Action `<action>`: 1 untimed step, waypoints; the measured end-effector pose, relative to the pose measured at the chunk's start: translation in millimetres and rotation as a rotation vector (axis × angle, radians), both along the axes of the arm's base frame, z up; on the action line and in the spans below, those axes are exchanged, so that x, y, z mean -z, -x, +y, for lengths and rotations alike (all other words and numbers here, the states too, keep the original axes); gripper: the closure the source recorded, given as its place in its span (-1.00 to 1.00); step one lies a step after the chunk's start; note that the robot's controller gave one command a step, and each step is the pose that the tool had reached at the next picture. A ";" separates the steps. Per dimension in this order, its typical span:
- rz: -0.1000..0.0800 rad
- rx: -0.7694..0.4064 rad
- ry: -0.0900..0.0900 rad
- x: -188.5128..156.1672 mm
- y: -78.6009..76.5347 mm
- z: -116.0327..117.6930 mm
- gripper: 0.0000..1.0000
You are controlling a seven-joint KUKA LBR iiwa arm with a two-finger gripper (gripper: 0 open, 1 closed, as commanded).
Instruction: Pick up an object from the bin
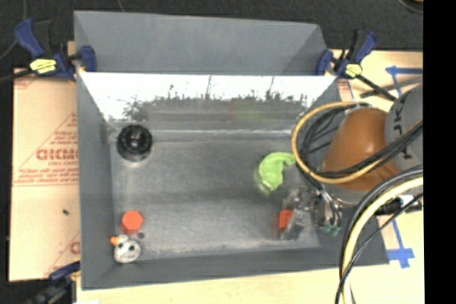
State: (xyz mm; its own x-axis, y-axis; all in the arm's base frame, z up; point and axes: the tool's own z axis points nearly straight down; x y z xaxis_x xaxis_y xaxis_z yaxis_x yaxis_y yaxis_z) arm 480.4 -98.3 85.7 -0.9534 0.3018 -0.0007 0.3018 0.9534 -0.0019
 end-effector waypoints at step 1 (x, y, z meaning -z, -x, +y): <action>0.000 -0.001 0.000 0.0 0.0 0.0 1.00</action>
Offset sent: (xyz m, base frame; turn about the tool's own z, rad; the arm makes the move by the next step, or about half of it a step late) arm 0.0067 0.0077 0.1657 -0.0296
